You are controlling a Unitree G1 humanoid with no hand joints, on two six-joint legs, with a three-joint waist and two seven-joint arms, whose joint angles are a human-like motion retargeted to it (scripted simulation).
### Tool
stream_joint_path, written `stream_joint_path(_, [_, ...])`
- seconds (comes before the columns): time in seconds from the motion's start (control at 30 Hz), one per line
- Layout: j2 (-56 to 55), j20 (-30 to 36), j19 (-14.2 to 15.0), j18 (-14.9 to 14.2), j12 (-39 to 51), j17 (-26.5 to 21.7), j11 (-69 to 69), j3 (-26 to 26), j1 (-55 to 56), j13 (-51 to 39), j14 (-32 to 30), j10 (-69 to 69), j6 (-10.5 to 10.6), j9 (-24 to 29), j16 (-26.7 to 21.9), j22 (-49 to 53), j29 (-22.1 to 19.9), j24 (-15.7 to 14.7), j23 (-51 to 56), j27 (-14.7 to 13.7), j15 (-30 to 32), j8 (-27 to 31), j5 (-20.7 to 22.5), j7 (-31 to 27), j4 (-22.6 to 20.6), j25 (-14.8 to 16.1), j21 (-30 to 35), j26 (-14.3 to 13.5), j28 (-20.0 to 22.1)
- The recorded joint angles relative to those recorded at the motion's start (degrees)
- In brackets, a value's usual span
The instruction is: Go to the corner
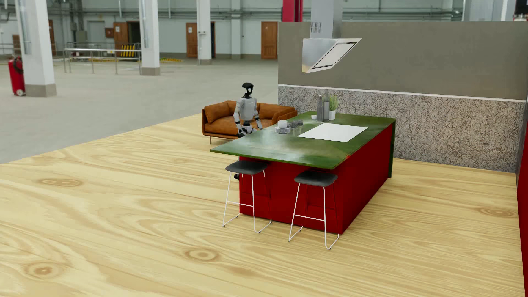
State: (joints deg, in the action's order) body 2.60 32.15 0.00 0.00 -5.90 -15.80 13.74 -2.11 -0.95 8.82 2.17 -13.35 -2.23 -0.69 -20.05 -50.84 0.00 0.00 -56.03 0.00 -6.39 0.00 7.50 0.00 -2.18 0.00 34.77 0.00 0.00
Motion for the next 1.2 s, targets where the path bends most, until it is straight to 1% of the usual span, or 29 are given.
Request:
stream_joint_path(0.03, [0.16,0.19,0.00,0.00,0.44,0.06,-0.24,0.35,0.04,-0.21,0.17,-0.04,0.10,-0.19,-0.01,-0.18,0.00,0.00,0.19,0.00,-0.07,0.00,0.24,0.00,0.21,0.00,-0.58,0.00,0.00])
stream_joint_path(0.1, [0.66,2.12,0.00,0.00,0.45,0.00,-0.34,-0.09,-1.08,-0.64,0.41,0.61,-0.20,-0.11,-0.26,-0.07,0.00,0.00,0.58,0.00,-0.08,0.00,0.02,0.00,0.05,0.00,1.25,0.00,0.00])
stream_joint_path(0.17, [0.35,3.16,0.00,0.00,1.18,0.10,-0.20,-0.15,-0.92,-1.21,0.59,0.69,0.08,0.00,0.14,-0.47,0.00,0.00,0.42,0.00,-0.08,0.00,0.10,0.00,0.05,0.00,1.20,0.00,0.00])
stream_joint_path(0.2, [1.01,3.87,0.00,0.00,0.93,-0.01,-0.53,0.06,-1.63,-1.08,0.72,0.92,-0.11,0.05,0.20,-0.54,0.00,0.00,0.77,0.00,-0.01,0.00,-0.14,0.00,-0.23,0.00,2.27,0.00,0.00])
stream_joint_path(0.33, [1.08,4.26,0.00,0.00,0.68,0.12,-0.66,0.04,-1.68,-1.07,0.61,0.95,-0.05,0.02,0.50,-0.38,0.00,0.00,0.63,0.00,0.02,0.00,-0.02,0.00,-0.11,0.00,2.98,0.00,0.00])
stream_joint_path(0.53, [0.58,3.09,0.00,0.00,0.74,0.20,-0.54,-0.09,-1.16,-0.96,0.66,0.83,0.21,-0.19,0.39,-0.78,0.00,0.00,-0.34,0.00,0.08,0.00,0.13,0.00,-0.11,0.00,2.28,0.00,0.00])
stream_joint_path(0.67, [1.20,3.17,0.00,0.00,0.85,0.37,-0.99,-0.08,-1.62,-1.04,0.68,0.90,-0.05,0.09,0.23,-0.81,0.00,0.00,-0.46,0.00,0.12,0.00,-0.25,0.00,-0.43,0.00,1.91,0.00,0.00])
stream_joint_path(0.87, [1.64,3.49,0.00,0.00,0.48,0.21,-1.08,0.31,-1.91,-1.03,0.82,0.78,0.14,0.26,0.51,-0.58,0.00,0.00,-0.64,0.00,0.20,0.00,-0.09,0.00,-0.26,0.00,2.76,0.00,0.00])
stream_joint_path(0.97, [1.07,3.10,0.00,0.00,0.61,0.25,-0.87,0.22,-1.21,-1.14,0.84,0.54,0.34,-0.30,0.78,-0.64,0.00,0.00,-1.13,0.00,0.15,0.00,0.00,0.00,-0.19,0.00,2.35,0.00,0.00])
stream_joint_path(1.03, [1.35,2.75,0.00,0.00,0.35,0.47,-0.65,0.39,-1.66,-1.06,1.00,0.63,0.11,-0.27,0.77,-0.54,0.00,0.00,-1.39,0.00,0.00,0.00,-0.23,0.00,-0.47,0.00,1.76,0.00,0.00])
stream_joint_path(1.2, [0.79,2.59,0.00,0.00,0.29,0.30,-0.43,0.58,-1.28,-1.34,1.14,0.76,0.62,-0.82,0.95,-0.70,0.00,0.00,-1.57,0.00,0.07,0.00,0.25,0.00,0.03,0.00,0.53,0.00,0.00])
